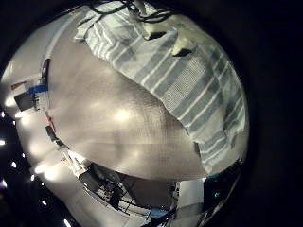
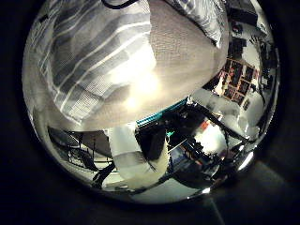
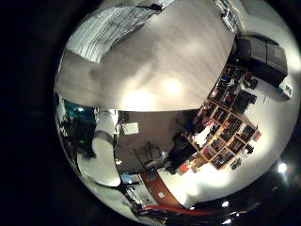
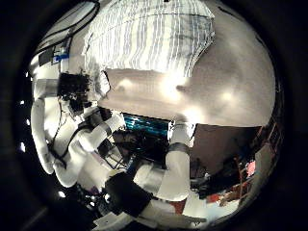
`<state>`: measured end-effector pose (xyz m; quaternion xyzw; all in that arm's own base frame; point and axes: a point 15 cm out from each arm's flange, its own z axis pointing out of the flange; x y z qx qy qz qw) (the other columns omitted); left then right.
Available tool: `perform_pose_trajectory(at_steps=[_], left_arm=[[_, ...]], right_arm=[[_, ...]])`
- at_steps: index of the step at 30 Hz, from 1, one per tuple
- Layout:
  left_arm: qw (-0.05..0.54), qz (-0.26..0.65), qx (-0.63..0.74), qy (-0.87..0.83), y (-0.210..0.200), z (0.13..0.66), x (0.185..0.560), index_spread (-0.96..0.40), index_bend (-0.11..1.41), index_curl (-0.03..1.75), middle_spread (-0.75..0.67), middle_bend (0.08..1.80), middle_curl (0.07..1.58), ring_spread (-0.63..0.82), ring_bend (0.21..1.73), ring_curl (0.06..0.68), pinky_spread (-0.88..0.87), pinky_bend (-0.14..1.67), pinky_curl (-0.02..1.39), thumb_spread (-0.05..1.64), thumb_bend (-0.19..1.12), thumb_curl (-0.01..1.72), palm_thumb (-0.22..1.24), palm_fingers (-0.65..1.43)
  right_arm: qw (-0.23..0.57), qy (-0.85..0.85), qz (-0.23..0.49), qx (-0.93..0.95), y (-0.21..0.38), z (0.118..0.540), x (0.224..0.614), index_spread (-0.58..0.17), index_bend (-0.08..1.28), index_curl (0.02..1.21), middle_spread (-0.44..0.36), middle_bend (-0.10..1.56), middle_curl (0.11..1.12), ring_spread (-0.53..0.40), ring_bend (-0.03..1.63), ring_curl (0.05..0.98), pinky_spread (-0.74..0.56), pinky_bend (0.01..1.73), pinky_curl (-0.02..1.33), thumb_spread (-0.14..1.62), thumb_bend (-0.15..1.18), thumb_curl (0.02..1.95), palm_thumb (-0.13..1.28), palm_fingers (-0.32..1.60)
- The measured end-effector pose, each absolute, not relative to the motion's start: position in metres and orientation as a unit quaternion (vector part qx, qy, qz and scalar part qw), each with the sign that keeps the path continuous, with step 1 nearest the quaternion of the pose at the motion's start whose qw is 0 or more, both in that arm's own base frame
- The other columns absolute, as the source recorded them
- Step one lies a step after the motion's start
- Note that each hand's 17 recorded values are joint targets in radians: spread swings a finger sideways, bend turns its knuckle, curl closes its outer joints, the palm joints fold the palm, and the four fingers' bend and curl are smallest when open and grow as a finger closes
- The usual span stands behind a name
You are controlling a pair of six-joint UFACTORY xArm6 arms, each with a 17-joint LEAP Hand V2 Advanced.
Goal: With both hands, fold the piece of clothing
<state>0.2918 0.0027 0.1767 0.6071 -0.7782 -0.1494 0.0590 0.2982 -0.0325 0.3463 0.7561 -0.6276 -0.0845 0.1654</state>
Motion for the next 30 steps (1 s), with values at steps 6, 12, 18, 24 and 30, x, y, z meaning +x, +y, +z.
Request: perform_pose_trajectory(at_steps=[6, 12, 18, 24, 30], left_arm=[[0.046, -0.163, 0.609, -0.774, 0.000, 0.169, 0.298, 0.09, 0.19, 0.34, 0.21, 0.31, 0.37, 0.41, 0.62, 0.196, 0.40, 0.35, 0.31, 0.82, -0.02, 0.35, 0.21, 0.21], [0.054, -0.185, 0.608, -0.770, 0.001, 0.163, 0.299, -0.02, 0.21, 0.39, -0.01, 0.62, 0.49, 0.09, 0.67, 0.196, 0.18, 0.28, 0.29, 0.89, 0.01, 0.36, 0.37, 0.58], [0.044, -0.176, 0.616, -0.767, -0.001, 0.170, 0.311, -0.20, 0.20, 0.46, -0.26, 0.80, 0.65, -0.34, 1.00, 0.331, -0.28, 0.67, 0.43, 0.99, 0.08, 0.40, 0.66, 1.08], [0.024, -0.154, 0.621, -0.768, -0.003, 0.195, 0.327, -0.38, 0.35, 0.62, -0.40, 0.89, 0.78, -0.46, 1.19, 0.440, -0.49, 0.97, 0.57, 1.05, 0.09, 0.46, 0.80, 1.15], [0.032, -0.166, 0.613, -0.771, -0.004, 0.226, 0.327, -0.51, 0.45, 0.78, -0.48, 0.96, 0.86, -0.47, 1.28, 0.485, -0.56, 1.08, 0.64, 1.04, 0.05, 0.51, 0.84, 1.09]], right_arm=[[0.166, -0.627, -0.085, 0.756, -0.033, 0.346, 0.300, -0.366, 0.15, 0.25, -0.002, 0.25, 0.35, 0.112, 0.51, 0.226, 0.38, 0.52, 0.27, 1.13, -0.02, 0.25, 0.08, 0.16], [0.168, -0.627, -0.088, 0.756, -0.033, 0.344, 0.302, -0.365, 0.15, 0.25, -0.002, 0.25, 0.35, 0.114, 0.51, 0.227, 0.38, 0.52, 0.27, 1.13, -0.02, 0.25, 0.08, 0.16], [0.172, -0.626, -0.092, 0.755, -0.033, 0.340, 0.304, -0.365, 0.15, 0.25, -0.002, 0.25, 0.35, 0.107, 0.52, 0.230, 0.38, 0.52, 0.27, 1.13, -0.02, 0.24, 0.08, 0.17], [0.187, -0.619, -0.111, 0.755, -0.031, 0.324, 0.307, -0.362, 0.14, 0.24, -0.020, 0.28, 0.36, 0.052, 0.59, 0.242, 0.36, 0.52, 0.26, 1.14, -0.01, 0.25, 0.11, 0.23], [0.185, -0.610, -0.109, 0.762, -0.024, 0.295, 0.328, -0.307, 0.15, 0.25, -0.059, 0.33, 0.38, -0.050, 0.68, 0.269, 0.28, 0.51, 0.25, 1.18, 0.01, 0.27, 0.24, 0.31]])
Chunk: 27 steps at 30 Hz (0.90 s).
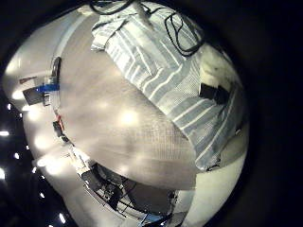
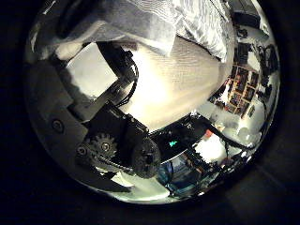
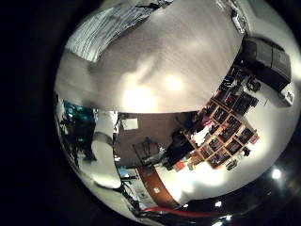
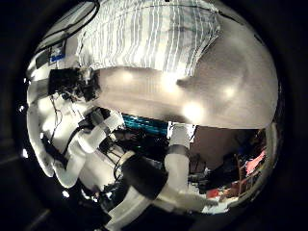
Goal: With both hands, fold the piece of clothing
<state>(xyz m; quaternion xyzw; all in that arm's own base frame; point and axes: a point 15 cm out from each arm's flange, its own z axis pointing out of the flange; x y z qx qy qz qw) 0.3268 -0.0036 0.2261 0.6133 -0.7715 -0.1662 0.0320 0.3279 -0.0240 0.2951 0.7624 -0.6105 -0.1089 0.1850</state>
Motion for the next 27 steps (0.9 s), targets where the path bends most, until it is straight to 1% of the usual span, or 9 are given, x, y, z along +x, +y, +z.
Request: perform_pose_trajectory(at_steps=[4, 9, 15, 21, 23, 24, 26, 27], left_arm=[[0.025, -0.162, 0.610, -0.775, -0.008, 0.239, 0.332, -0.56, 0.46, 0.88, -0.51, 0.97, 0.91, -0.47, 1.31, 0.499, -0.58, 1.12, 0.67, 1.05, 0.02, 0.53, 0.85, 1.05], [0.027, -0.167, 0.607, -0.776, -0.011, 0.253, 0.332, -0.62, 0.44, 0.99, -0.54, 0.98, 0.94, -0.48, 1.34, 0.508, -0.60, 1.14, 0.69, 1.06, -0.01, 0.56, 0.87, 1.03], [0.027, -0.170, 0.603, -0.779, -0.016, 0.267, 0.336, -0.66, 0.40, 1.11, -0.56, 0.99, 0.98, -0.47, 1.35, 0.513, -0.61, 1.15, 0.71, 1.06, -0.01, 0.59, 0.87, 1.01], [0.029, -0.173, 0.601, -0.780, -0.017, 0.275, 0.335, -0.69, 0.36, 1.20, -0.58, 0.98, 1.01, -0.46, 1.36, 0.513, -0.61, 1.15, 0.72, 1.06, -0.01, 0.60, 0.87, 1.01], [0.029, -0.173, 0.601, -0.780, -0.017, 0.277, 0.335, -0.70, 0.35, 1.22, -0.58, 0.97, 1.02, -0.46, 1.36, 0.512, -0.61, 1.14, 0.73, 1.06, -0.01, 0.60, 0.87, 1.01], [0.028, -0.173, 0.599, -0.781, -0.018, 0.279, 0.335, -0.70, 0.35, 1.24, -0.58, 0.97, 1.02, -0.46, 1.36, 0.512, -0.61, 1.14, 0.73, 1.06, -0.01, 0.61, 0.87, 1.01], [0.029, -0.174, 0.599, -0.781, -0.018, 0.281, 0.334, -0.71, 0.33, 1.26, -0.59, 0.97, 1.03, -0.46, 1.36, 0.511, -0.61, 1.14, 0.73, 1.06, -0.01, 0.61, 0.87, 1.01], [0.029, -0.174, 0.599, -0.781, -0.018, 0.282, 0.334, -0.71, 0.33, 1.27, -0.59, 0.96, 1.03, -0.46, 1.36, 0.510, -0.61, 1.14, 0.73, 1.06, -0.01, 0.61, 0.87, 1.01]], right_arm=[[0.193, -0.596, -0.117, 0.771, -0.008, 0.268, 0.328, -0.278, 0.16, 0.26, -0.083, 0.36, 0.39, -0.091, 0.70, 0.276, 0.23, 0.52, 0.25, 1.17, -0.01, 0.29, 0.31, 0.32], [0.191, -0.594, -0.107, 0.774, 0.002, 0.233, 0.326, -0.260, 0.17, 0.27, -0.107, 0.40, 0.41, -0.137, 0.74, 0.286, 0.16, 0.52, 0.24, 1.15, -0.01, 0.31, 0.36, 0.36], [0.213, -0.592, -0.118, 0.769, 0.010, 0.199, 0.305, -0.256, 0.17, 0.29, -0.133, 0.43, 0.43, -0.176, 0.77, 0.305, 0.11, 0.53, 0.23, 1.13, -0.02, 0.32, 0.38, 0.36], [0.212, -0.589, -0.101, 0.773, 0.021, 0.185, 0.312, -0.250, 0.18, 0.31, -0.144, 0.45, 0.45, -0.195, 0.79, 0.314, 0.09, 0.54, 0.22, 1.11, -0.02, 0.32, 0.38, 0.36], [0.210, -0.588, -0.097, 0.775, 0.024, 0.182, 0.315, -0.253, 0.19, 0.31, -0.154, 0.47, 0.46, -0.209, 0.81, 0.319, 0.07, 0.53, 0.22, 1.11, -0.01, 0.33, 0.40, 0.40], [0.209, -0.589, -0.095, 0.775, 0.025, 0.181, 0.317, -0.258, 0.19, 0.32, -0.161, 0.49, 0.47, -0.220, 0.82, 0.322, 0.04, 0.54, 0.21, 1.11, -0.01, 0.33, 0.42, 0.43], [0.209, -0.591, -0.093, 0.773, 0.024, 0.181, 0.318, -0.267, 0.17, 0.32, -0.179, 0.51, 0.48, -0.245, 0.87, 0.334, -0.05, 0.60, 0.22, 1.10, -0.01, 0.34, 0.45, 0.53], [0.210, -0.591, -0.092, 0.773, 0.024, 0.181, 0.318, -0.275, 0.14, 0.31, -0.191, 0.51, 0.49, -0.263, 0.92, 0.345, -0.12, 0.66, 0.22, 1.10, -0.01, 0.34, 0.46, 0.61]])
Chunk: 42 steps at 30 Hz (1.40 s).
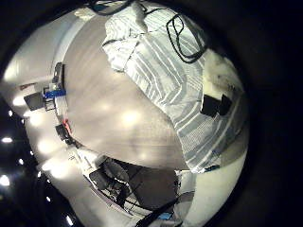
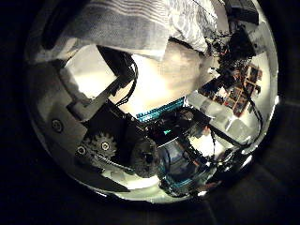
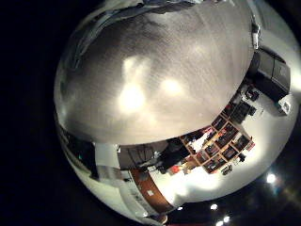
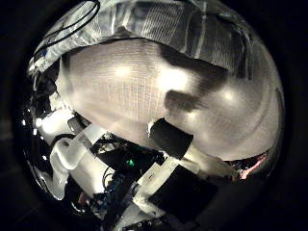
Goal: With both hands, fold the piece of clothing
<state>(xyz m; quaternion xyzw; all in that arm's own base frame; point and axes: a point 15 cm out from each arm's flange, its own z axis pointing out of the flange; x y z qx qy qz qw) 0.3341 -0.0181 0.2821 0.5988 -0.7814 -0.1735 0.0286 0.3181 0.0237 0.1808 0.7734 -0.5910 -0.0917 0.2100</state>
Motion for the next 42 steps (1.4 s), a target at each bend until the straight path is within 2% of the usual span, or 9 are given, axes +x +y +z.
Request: perform_pose_trajectory(at_steps=[1, 4, 9, 10, 15, 20, 26, 34, 42], left_arm=[[0.029, -0.174, 0.599, -0.781, -0.018, 0.283, 0.334, -0.71, 0.32, 1.28, -0.60, 0.96, 1.03, -0.46, 1.36, 0.510, -0.61, 1.14, 0.73, 1.06, -0.01, 0.61, 0.87, 1.01], [0.031, -0.175, 0.596, -0.783, -0.018, 0.285, 0.333, -0.72, 0.30, 1.31, -0.60, 0.95, 1.04, -0.46, 1.36, 0.508, -0.62, 1.13, 0.74, 1.06, -0.01, 0.62, 0.87, 1.02], [0.039, -0.177, 0.592, -0.785, -0.018, 0.289, 0.333, -0.72, 0.28, 1.34, -0.61, 0.94, 1.05, -0.46, 1.35, 0.506, -0.62, 1.12, 0.74, 1.06, -0.01, 0.62, 0.86, 1.02], [0.040, -0.178, 0.591, -0.786, -0.018, 0.290, 0.333, -0.72, 0.27, 1.35, -0.61, 0.93, 1.05, -0.46, 1.35, 0.506, -0.62, 1.12, 0.74, 1.06, -0.01, 0.62, 0.86, 1.02], [0.051, -0.179, 0.584, -0.790, -0.019, 0.293, 0.329, -0.72, 0.24, 1.39, -0.62, 0.91, 1.06, -0.46, 1.34, 0.504, -0.62, 1.11, 0.75, 1.06, -0.01, 0.63, 0.86, 1.03], [0.074, -0.193, 0.571, -0.794, -0.018, 0.298, 0.316, -0.72, 0.22, 1.41, -0.63, 0.90, 1.07, -0.46, 1.33, 0.502, -0.63, 1.10, 0.75, 1.06, -0.01, 0.63, 0.86, 1.05], [0.100, -0.192, 0.558, -0.801, -0.021, 0.313, 0.298, -0.71, 0.20, 1.44, -0.64, 0.89, 1.08, -0.47, 1.32, 0.501, -0.63, 1.08, 0.76, 1.06, -0.01, 0.63, 0.86, 1.06], [0.090, -0.176, 0.555, -0.808, -0.017, 0.348, 0.287, -0.70, 0.19, 1.46, -0.65, 0.87, 1.09, -0.47, 1.32, 0.504, -0.63, 1.08, 0.78, 1.07, -0.01, 0.63, 0.85, 1.06], [0.047, -0.141, 0.567, -0.810, -0.016, 0.404, 0.302, -0.68, 0.19, 1.48, -0.66, 0.86, 1.10, -0.47, 1.32, 0.507, -0.63, 1.08, 0.79, 1.08, -0.01, 0.63, 0.85, 1.06]], right_arm=[[0.213, -0.590, -0.089, 0.774, 0.022, 0.180, 0.318, -0.292, 0.12, 0.29, -0.213, 0.57, 0.51, -0.282, 1.00, 0.373, -0.24, 0.77, 0.25, 1.10, -0.01, 0.35, 0.48, 0.79], [0.223, -0.590, -0.077, 0.772, 0.015, 0.180, 0.321, -0.345, 0.18, 0.31, -0.250, 0.63, 0.56, -0.293, 1.10, 0.427, -0.39, 0.91, 0.30, 1.10, 0.00, 0.36, 0.54, 0.94], [0.231, -0.597, -0.046, 0.767, 0.006, 0.182, 0.330, -0.430, 0.40, 0.43, -0.285, 0.74, 0.66, -0.298, 1.12, 0.485, -0.42, 1.06, 0.40, 1.10, 0.02, 0.38, 0.68, 1.18], [0.226, -0.599, -0.039, 0.767, 0.006, 0.182, 0.334, -0.445, 0.52, 0.49, -0.284, 0.81, 0.70, -0.289, 1.14, 0.505, -0.40, 1.09, 0.42, 1.10, 0.03, 0.40, 0.72, 1.25], [0.204, -0.606, -0.016, 0.769, 0.008, 0.189, 0.346, -0.430, 0.82, 0.66, -0.259, 1.00, 0.79, -0.270, 1.21, 0.565, -0.33, 1.23, 0.51, 1.13, 0.03, 0.43, 0.82, 1.24], [0.181, -0.610, 0.004, 0.772, 0.007, 0.214, 0.348, -0.380, 0.98, 0.76, -0.230, 1.13, 0.85, -0.253, 1.30, 0.625, -0.27, 1.32, 0.58, 1.17, 0.05, 0.48, 0.92, 1.16], [0.176, -0.616, 0.010, 0.768, -0.001, 0.255, 0.326, -0.336, 1.04, 0.83, -0.203, 1.20, 0.87, -0.241, 1.35, 0.675, -0.24, 1.36, 0.64, 1.20, 0.04, 0.52, 0.94, 1.09], [0.135, -0.626, 0.045, 0.767, -0.005, 0.314, 0.308, -0.302, 1.08, 0.86, -0.181, 1.24, 0.88, -0.231, 1.36, 0.708, -0.22, 1.35, 0.70, 1.20, 0.01, 0.56, 0.97, 1.09], [0.080, -0.647, 0.089, 0.753, -0.007, 0.375, 0.335, -0.283, 1.09, 0.87, -0.167, 1.25, 0.87, -0.226, 1.36, 0.729, -0.22, 1.33, 0.74, 1.20, -0.01, 0.59, 0.97, 1.08]])
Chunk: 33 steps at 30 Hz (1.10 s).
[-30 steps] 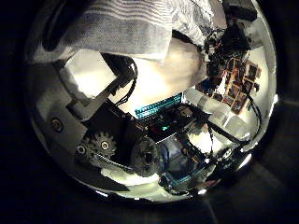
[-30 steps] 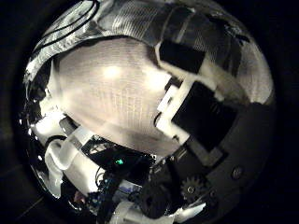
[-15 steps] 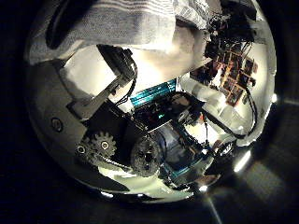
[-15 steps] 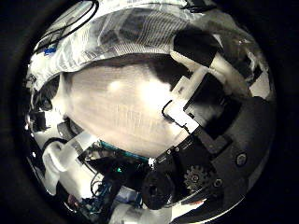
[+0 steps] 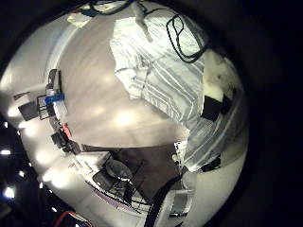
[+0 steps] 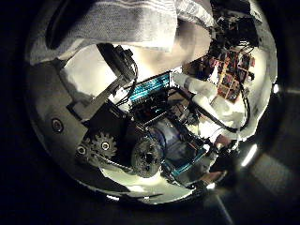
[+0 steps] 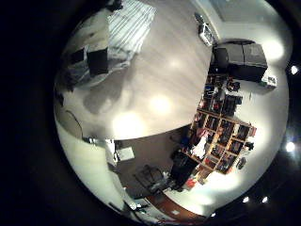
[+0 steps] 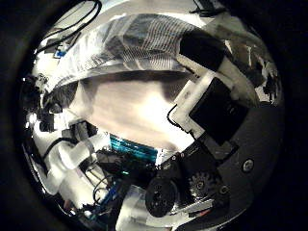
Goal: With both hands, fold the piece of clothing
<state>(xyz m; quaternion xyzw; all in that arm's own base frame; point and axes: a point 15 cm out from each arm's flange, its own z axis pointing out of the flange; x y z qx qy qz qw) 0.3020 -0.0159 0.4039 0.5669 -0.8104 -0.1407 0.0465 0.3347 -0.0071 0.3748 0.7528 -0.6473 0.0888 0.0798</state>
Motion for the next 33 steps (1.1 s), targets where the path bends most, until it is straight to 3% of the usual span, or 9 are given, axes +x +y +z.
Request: perform_pose_trajectory(at_steps=[3, 10, 20, 24, 33], left_arm=[[0.021, -0.138, 0.574, -0.807, -0.010, 0.420, 0.317, -0.68, 0.19, 1.48, -0.67, 0.86, 1.10, -0.47, 1.32, 0.509, -0.63, 1.07, 0.80, 1.08, -0.01, 0.62, 0.85, 1.06], [-0.025, -0.158, 0.587, -0.793, 0.001, 0.413, 0.387, -0.66, 0.18, 1.49, -0.67, 0.86, 1.11, -0.47, 1.33, 0.512, -0.63, 1.06, 0.81, 1.08, -0.01, 0.62, 0.85, 1.05], [-0.026, -0.212, 0.554, -0.805, 0.002, 0.336, 0.494, -0.63, 0.19, 1.50, -0.68, 0.85, 1.13, -0.47, 1.34, 0.519, -0.64, 1.01, 0.84, 1.07, -0.02, 0.61, 0.86, 0.97], [-0.067, -0.191, 0.539, -0.818, 0.000, 0.312, 0.537, -0.62, 0.19, 1.50, -0.68, 0.85, 1.13, -0.47, 1.34, 0.517, -0.66, 0.99, 0.84, 1.05, -0.03, 0.60, 0.83, 0.96], [-0.109, -0.156, 0.561, -0.806, 0.009, 0.265, 0.590, -0.60, 0.19, 1.48, -0.67, 0.86, 1.11, -0.49, 1.26, 0.496, -0.67, 0.90, 0.84, 1.01, -0.03, 0.56, 0.78, 0.88]], right_arm=[[0.066, -0.656, 0.100, 0.746, -0.010, 0.394, 0.348, -0.278, 1.09, 0.87, -0.163, 1.26, 0.86, -0.225, 1.36, 0.734, -0.22, 1.32, 0.76, 1.20, -0.01, 0.60, 0.97, 1.08], [0.082, -0.661, 0.090, 0.740, -0.004, 0.388, 0.410, -0.273, 1.08, 0.88, -0.158, 1.26, 0.85, -0.224, 1.35, 0.744, -0.22, 1.29, 0.79, 1.19, -0.01, 0.61, 0.96, 1.08], [0.124, -0.648, 0.066, 0.749, 0.022, 0.324, 0.518, -0.273, 1.06, 0.88, -0.156, 1.25, 0.84, -0.222, 1.34, 0.750, -0.22, 1.26, 0.83, 1.22, -0.01, 0.60, 0.90, 1.07], [0.134, -0.645, 0.074, 0.749, 0.026, 0.291, 0.546, -0.276, 1.05, 0.88, -0.156, 1.25, 0.84, -0.223, 1.34, 0.752, -0.22, 1.25, 0.84, 1.21, -0.01, 0.60, 0.89, 1.07], [0.092, -0.652, 0.124, 0.742, 0.023, 0.238, 0.608, -0.287, 0.97, 0.86, -0.151, 1.21, 0.80, -0.225, 1.31, 0.738, -0.26, 1.19, 0.83, 1.19, -0.03, 0.57, 0.82, 1.08]])
